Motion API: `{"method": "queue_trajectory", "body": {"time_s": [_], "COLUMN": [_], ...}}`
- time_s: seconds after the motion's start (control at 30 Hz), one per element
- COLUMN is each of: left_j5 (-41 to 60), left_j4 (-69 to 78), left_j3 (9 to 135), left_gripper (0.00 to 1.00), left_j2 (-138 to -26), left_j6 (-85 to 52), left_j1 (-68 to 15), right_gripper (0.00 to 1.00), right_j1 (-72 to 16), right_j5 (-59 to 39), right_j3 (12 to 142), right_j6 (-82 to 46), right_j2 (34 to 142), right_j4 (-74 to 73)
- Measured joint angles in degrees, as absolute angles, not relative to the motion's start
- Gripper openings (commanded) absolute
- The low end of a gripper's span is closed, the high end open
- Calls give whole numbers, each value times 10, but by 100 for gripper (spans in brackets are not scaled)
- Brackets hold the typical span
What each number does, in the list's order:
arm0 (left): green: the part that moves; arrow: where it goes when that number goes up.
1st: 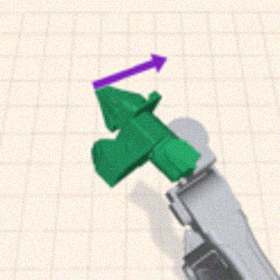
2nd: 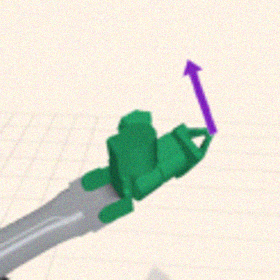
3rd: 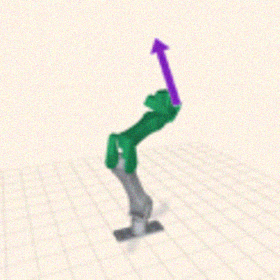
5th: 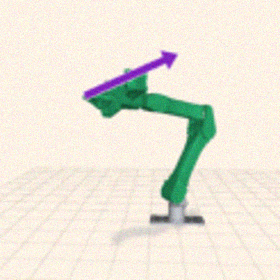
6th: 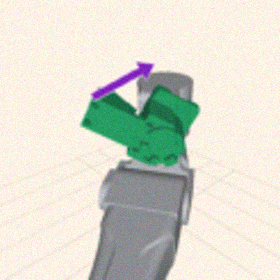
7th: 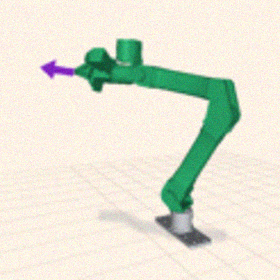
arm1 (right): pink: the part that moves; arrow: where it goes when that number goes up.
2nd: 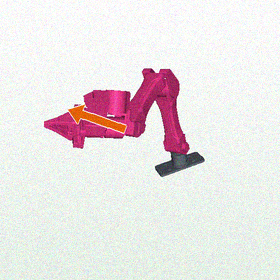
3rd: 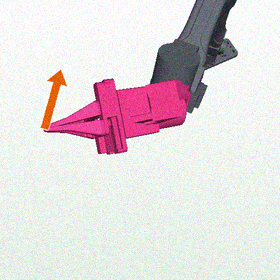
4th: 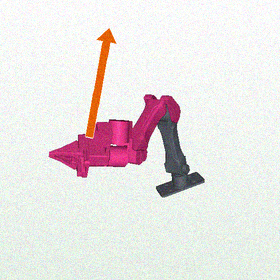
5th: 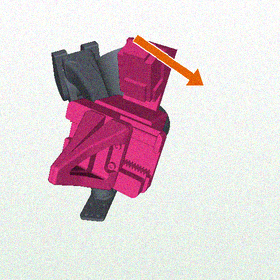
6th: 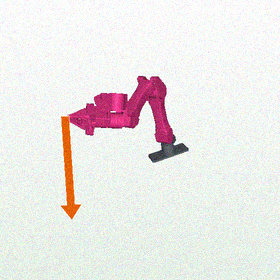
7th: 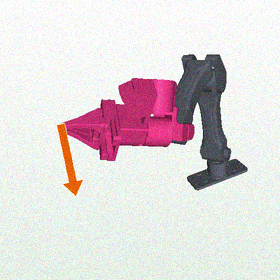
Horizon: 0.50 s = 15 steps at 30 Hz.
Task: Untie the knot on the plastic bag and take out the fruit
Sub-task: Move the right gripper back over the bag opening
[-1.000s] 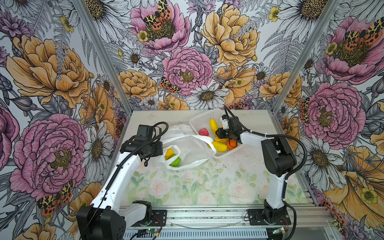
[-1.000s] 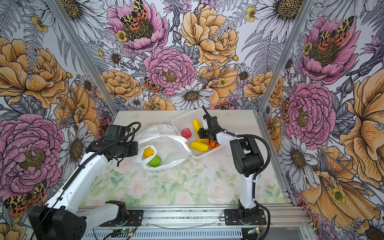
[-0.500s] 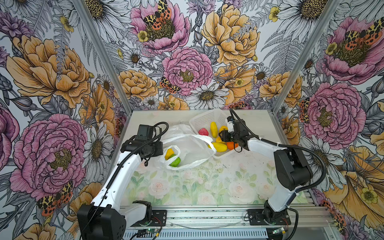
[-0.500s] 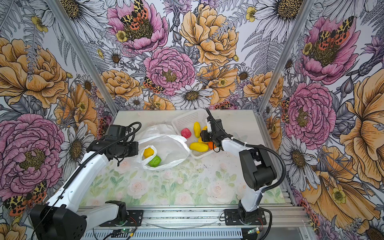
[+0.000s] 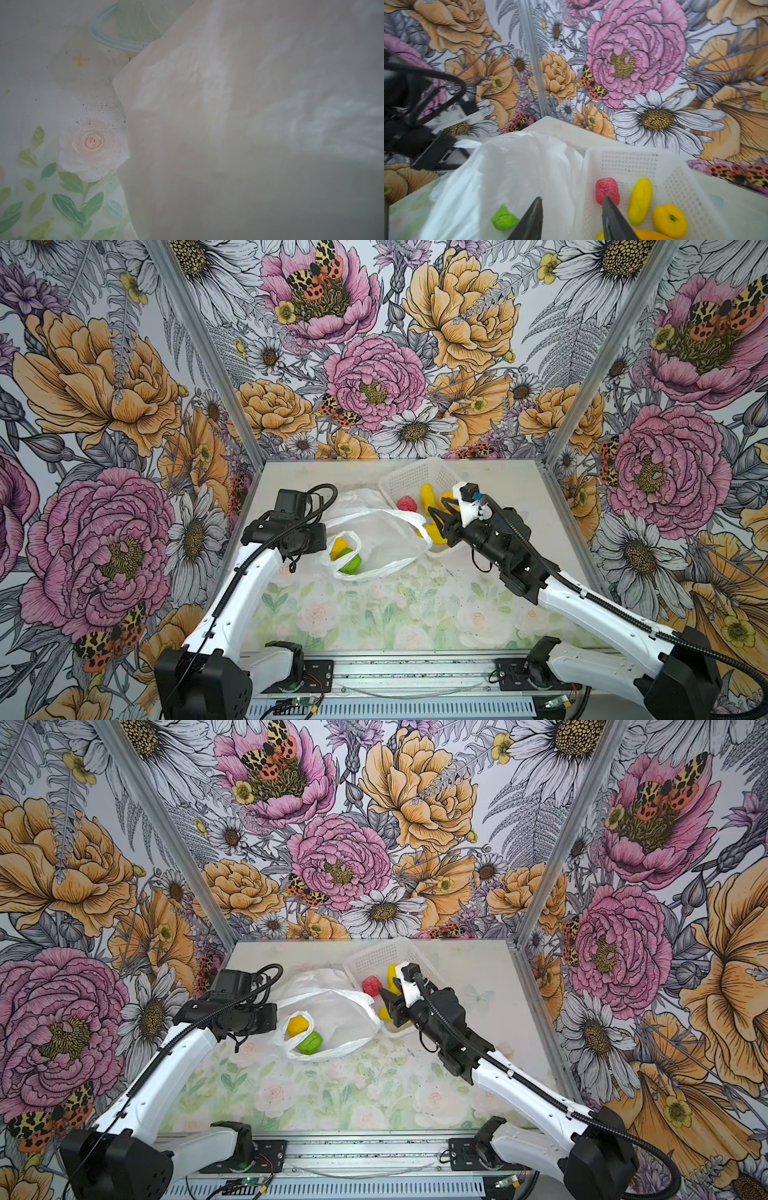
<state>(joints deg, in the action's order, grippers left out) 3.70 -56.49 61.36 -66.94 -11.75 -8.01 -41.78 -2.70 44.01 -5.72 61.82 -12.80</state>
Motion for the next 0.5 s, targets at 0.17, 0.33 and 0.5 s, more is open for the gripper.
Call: {"method": "queue_trajectory", "body": {"time_s": [0.17, 0.33, 0.5], "left_j5": [37, 37, 37], "left_j4": [-565, -565, -565], "left_j3": [614, 614, 614], "left_gripper": [0, 0, 0], "left_j2": [-669, -669, -669], "left_j6": [-117, -117, -117], "left_j1": [-80, -80, -80], "right_gripper": [46, 39, 30], "right_j1": [-524, -603, -634], "right_j5": [-43, -46, -19], "right_j3": [440, 473, 539], "right_j6": [39, 136, 189], "right_j2": [623, 708, 822], "right_j4": [-128, -102, -60]}}
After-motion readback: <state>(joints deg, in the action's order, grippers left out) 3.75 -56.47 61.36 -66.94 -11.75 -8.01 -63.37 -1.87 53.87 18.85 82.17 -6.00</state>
